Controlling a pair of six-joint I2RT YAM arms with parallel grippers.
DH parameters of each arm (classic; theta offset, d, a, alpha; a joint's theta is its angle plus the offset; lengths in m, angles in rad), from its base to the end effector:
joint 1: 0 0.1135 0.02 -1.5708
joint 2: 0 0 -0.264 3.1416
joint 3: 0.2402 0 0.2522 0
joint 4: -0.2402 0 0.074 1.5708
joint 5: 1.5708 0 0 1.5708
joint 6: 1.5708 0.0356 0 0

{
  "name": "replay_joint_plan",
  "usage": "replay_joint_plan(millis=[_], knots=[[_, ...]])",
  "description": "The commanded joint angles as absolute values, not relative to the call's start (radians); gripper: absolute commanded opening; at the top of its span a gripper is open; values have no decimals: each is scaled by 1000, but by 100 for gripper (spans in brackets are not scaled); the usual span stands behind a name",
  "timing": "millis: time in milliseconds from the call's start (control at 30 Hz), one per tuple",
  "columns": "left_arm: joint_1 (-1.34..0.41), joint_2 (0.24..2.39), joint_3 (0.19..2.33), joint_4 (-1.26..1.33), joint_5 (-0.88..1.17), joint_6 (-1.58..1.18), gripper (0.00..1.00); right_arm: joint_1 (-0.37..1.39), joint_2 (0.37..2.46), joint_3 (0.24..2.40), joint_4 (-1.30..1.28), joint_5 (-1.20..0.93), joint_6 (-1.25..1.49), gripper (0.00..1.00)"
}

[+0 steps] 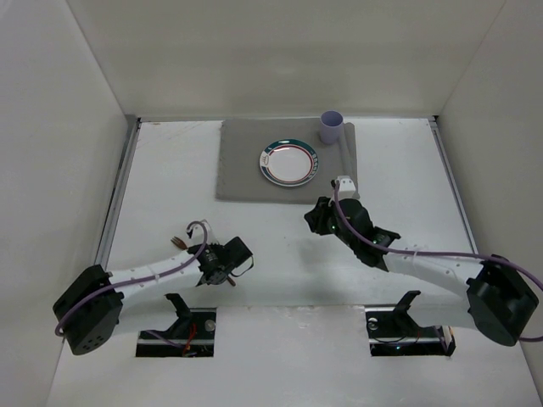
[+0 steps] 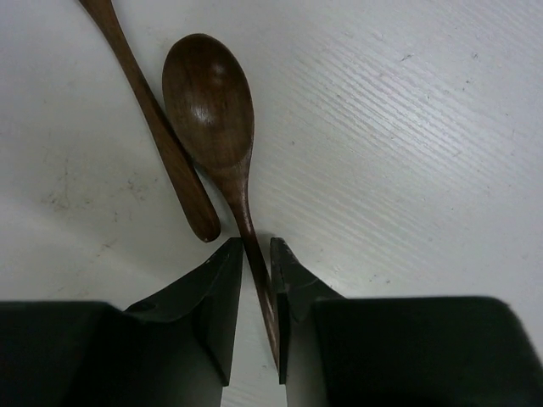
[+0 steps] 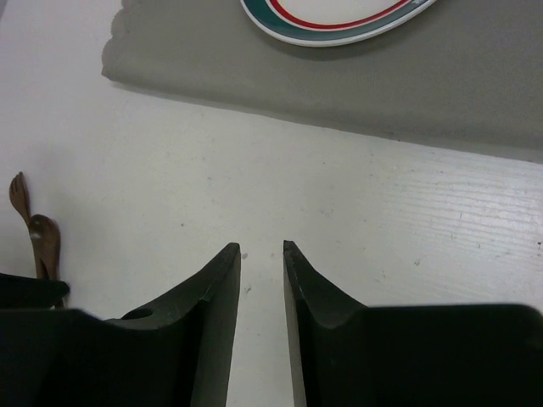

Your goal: Set the dinner table for one person

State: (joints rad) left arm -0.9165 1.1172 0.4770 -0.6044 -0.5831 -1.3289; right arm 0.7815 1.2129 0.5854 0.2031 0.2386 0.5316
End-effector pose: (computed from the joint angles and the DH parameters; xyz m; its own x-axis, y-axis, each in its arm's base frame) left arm 0.1189 -0.1228 0.1543 -0.6769 -0.4491 -0.5832 -0.4268 0.8850 -0.1862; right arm 0.1905 0.1772 0.2208 -0.5214 0.1765 -0.8349 -0.3100 0.8723 0.3781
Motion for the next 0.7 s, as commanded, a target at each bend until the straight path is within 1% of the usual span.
replay_joint_plan(millis=[0, 67, 167, 300, 467, 567, 667], knots=[[-920, 1144, 466, -589, -583, -1321, 15, 792, 1167, 575, 265, 238, 537, 36], [-921, 1157, 472, -589, -583, -1321, 10, 792, 1152, 571, 265, 239, 538, 42], [-926, 1144, 474, -594, -583, -1321, 6, 786, 1123, 557, 275, 247, 541, 45], [-929, 1092, 495, -598, -597, -1306, 4, 759, 1054, 520, 296, 261, 569, 47], [-943, 1077, 618, -565, -649, -1207, 3, 682, 971, 473, 311, 258, 614, 48], [-935, 1139, 733, -444, -654, -1064, 3, 630, 945, 453, 310, 264, 646, 48], [-921, 1267, 856, -242, -609, -883, 4, 570, 908, 419, 305, 290, 687, 49]])
